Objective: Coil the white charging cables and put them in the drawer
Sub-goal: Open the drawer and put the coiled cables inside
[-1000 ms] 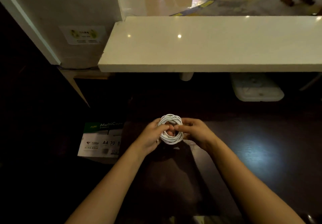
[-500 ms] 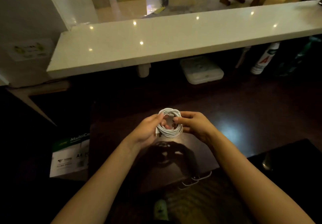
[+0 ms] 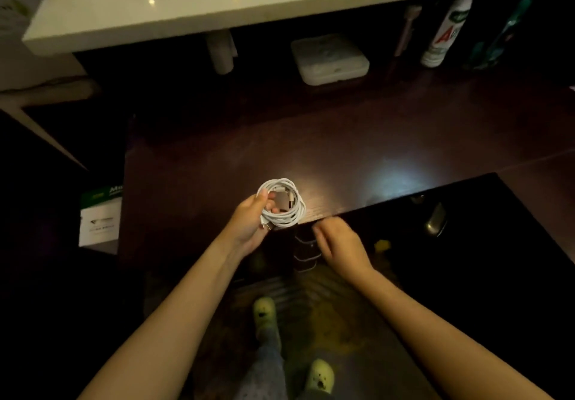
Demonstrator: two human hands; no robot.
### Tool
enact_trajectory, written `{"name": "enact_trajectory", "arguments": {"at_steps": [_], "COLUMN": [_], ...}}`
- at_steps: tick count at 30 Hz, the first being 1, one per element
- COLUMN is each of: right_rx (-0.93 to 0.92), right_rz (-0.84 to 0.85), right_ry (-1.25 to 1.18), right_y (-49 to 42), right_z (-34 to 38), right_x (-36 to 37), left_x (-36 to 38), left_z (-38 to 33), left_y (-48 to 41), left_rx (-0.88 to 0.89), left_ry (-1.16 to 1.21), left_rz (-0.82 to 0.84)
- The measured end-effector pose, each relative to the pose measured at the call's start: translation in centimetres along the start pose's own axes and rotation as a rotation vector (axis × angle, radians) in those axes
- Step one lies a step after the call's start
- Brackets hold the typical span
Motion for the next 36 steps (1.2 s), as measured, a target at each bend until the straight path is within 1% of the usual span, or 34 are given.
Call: {"name": "enact_trajectory", "arguments": {"at_steps": [2, 3, 6, 8, 9, 15, 18, 23, 28, 31, 32, 33, 36], "right_rx": [-0.035, -0.014, 0.069, 0.117, 0.132, 0.136, 0.109, 0.053, 0.125, 0.152, 0.148, 0.113, -0.147], "right_rz": [0.216, 0.29, 0.425, 0.548, 0.583, 0.634, 0.568, 0.436, 0.514, 0.48, 0.445, 0.367, 0.027], "right_ry": [0.149, 0.208, 0.373, 0.466, 0.485, 0.478, 0.45, 0.306, 0.331, 0.257, 0.217, 0.167, 0.104], "right_y": [1.4, 1.6, 0.5, -0.5, -0.9, -2.7, -2.4, -0.7, 1.8, 3.3, 3.9, 4.5, 6.1], "right_z": [-1.6, -2.6, -5.8, -7.5, -8.2, -9.5, -9.6, -9.8, -10.3, -9.4, -8.7, -7.8, -3.9], "right_x": [3.0, 4.2, 6.9, 8.3, 8.8, 10.6, 10.8, 10.9, 11.0, 10.1, 9.5, 8.6, 5.1], "left_x": [0.0, 0.0, -0.2, -0.6, -0.8, -1.9, -1.7, -1.3, -1.3, -1.1, -1.0, -1.0, -1.3], "left_z": [0.7, 1.0, 1.5, 1.8, 2.0, 1.6, 1.6, 1.9, 2.3, 2.5, 2.6, 2.6, 2.7], "left_y": [0.4, 0.4, 0.1, -0.3, -0.5, -1.1, -1.2, -1.6, -1.4, -1.0, -0.8, -0.6, -0.1], "left_rx": [-0.005, -0.007, -0.011, -0.024, -0.032, -0.025, -0.019, -0.029, -0.036, -0.038, -0.035, -0.032, -0.017], "left_ry": [0.027, 0.033, 0.024, 0.011, 0.005, 0.023, 0.042, 0.049, 0.054, 0.044, 0.041, 0.037, 0.037], "left_rz": [-0.007, -0.011, -0.026, -0.036, -0.041, -0.038, -0.013, 0.032, 0.057, 0.085, 0.094, 0.099, 0.096]}}
Point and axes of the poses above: each hand's wrist, its own y-axis away from the middle knuckle, its own x-axis out of the palm, z = x × y, the point moved 4 cm from there along -y, towards the middle knuckle, and after that the axes turned 8 degrees about -y, right-handed, at the moved point
